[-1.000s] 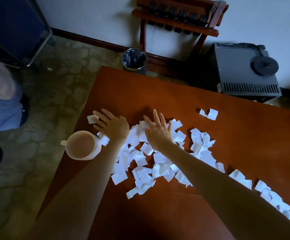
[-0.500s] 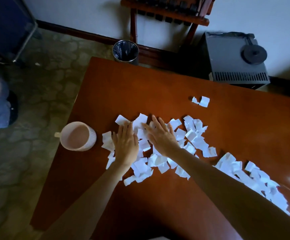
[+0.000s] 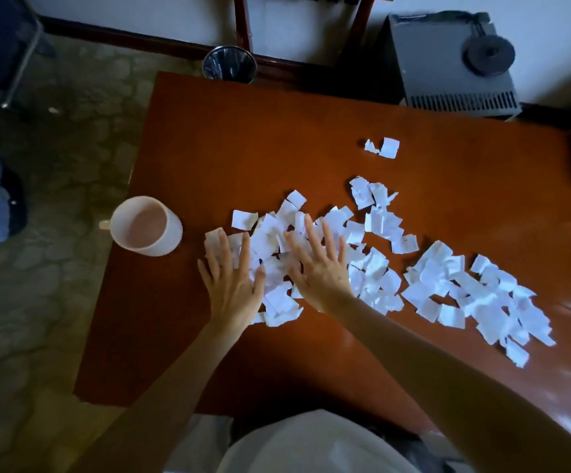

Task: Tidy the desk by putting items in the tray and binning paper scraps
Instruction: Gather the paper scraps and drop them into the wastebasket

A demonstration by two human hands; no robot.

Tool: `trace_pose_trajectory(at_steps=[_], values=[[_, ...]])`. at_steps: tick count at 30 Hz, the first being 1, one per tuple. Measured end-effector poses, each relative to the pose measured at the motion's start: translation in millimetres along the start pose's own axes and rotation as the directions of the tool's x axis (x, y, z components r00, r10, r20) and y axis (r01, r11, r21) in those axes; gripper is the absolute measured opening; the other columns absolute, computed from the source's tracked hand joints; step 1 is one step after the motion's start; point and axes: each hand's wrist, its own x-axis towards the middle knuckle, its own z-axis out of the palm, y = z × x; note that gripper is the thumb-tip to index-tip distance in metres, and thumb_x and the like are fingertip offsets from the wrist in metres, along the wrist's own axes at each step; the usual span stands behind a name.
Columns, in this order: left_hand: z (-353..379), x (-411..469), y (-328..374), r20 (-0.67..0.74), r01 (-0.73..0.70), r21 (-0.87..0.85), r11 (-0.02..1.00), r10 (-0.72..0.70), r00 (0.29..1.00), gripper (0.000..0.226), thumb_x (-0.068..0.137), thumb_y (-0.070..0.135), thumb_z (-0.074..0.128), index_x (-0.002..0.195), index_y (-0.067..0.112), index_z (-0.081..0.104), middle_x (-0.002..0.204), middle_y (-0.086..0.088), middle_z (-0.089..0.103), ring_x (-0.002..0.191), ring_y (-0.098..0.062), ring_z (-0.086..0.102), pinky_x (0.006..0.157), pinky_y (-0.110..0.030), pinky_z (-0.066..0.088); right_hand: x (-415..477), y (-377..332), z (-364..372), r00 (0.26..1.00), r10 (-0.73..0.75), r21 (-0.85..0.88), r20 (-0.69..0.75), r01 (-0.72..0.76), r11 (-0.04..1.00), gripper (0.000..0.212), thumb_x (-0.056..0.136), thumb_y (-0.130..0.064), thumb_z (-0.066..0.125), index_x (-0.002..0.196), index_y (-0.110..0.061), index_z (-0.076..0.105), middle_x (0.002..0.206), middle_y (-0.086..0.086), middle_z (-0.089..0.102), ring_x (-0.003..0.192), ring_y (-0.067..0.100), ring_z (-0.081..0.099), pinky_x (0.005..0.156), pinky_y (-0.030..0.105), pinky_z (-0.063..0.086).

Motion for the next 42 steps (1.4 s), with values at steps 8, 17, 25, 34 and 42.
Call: trace_pose_trajectory(at_steps=[8,17,25,34,42], values=[[31,-12,22,0.047,-0.158,0.136,0.978,0.152,0.987,0.072,0.079,0.058,0.034,0.142,0.025,0.037,0.150,-0.026,0.027,0.136,-0.051,0.026,0.106,-0.065,0.022,-29,26,19,0.999,0.038,-0.080,0.010,-0.037,0.996,0.062,0.088,-0.057,-0.010,0.146,-0.036,0.000,0.160,0.006,0.001,0.141,0.028,-0.015,0.112,0.051,-0.010],[61,-25,97,0.009,-0.198,0.171,0.965,0.200,0.980,0.067,0.081,0.056,0.032,0.140,0.024,0.035,0.148,-0.026,0.033,0.134,-0.048,0.035,0.105,-0.063,0.026,-63,95,20,0.997,0.077,-0.018,0.004,-0.077,0.997,0.059,0.092,-0.056,-0.003,0.146,-0.036,-0.003,0.157,0.002,-0.011,0.143,0.025,-0.016,0.114,0.046,-0.021],[100,-47,200,0.013,-0.209,0.164,0.964,0.209,0.978,0.068,0.082,0.057,0.034,0.141,0.024,0.034,0.148,-0.027,0.033,0.134,-0.048,0.035,0.105,-0.063,0.026,-106,191,-1,0.998,0.056,0.045,0.000,-0.056,0.997,0.067,0.086,-0.056,-0.008,0.149,-0.033,0.002,0.155,-0.003,-0.020,0.140,0.017,-0.024,0.105,0.031,-0.037],[138,-65,320,0.040,-0.205,0.148,0.967,0.201,0.979,0.065,0.083,0.053,0.036,0.141,0.025,0.041,0.149,-0.025,0.032,0.136,-0.045,0.033,0.107,-0.061,0.025,-148,306,-14,0.992,0.009,0.102,-0.123,0.004,0.995,0.055,0.097,-0.036,0.022,0.147,-0.015,0.025,0.157,0.019,0.007,0.143,0.021,-0.011,0.103,0.014,-0.035],[141,-66,389,0.108,-0.220,0.055,0.974,0.213,0.971,0.060,0.094,0.052,0.009,0.138,0.028,0.042,0.146,-0.023,0.038,0.131,-0.045,0.042,0.100,-0.064,0.033,-165,366,-24,0.982,0.148,0.120,-0.116,-0.134,0.984,0.057,0.096,-0.046,0.013,0.148,-0.026,0.020,0.159,0.012,0.009,0.148,0.028,-0.001,0.100,0.020,-0.037]])
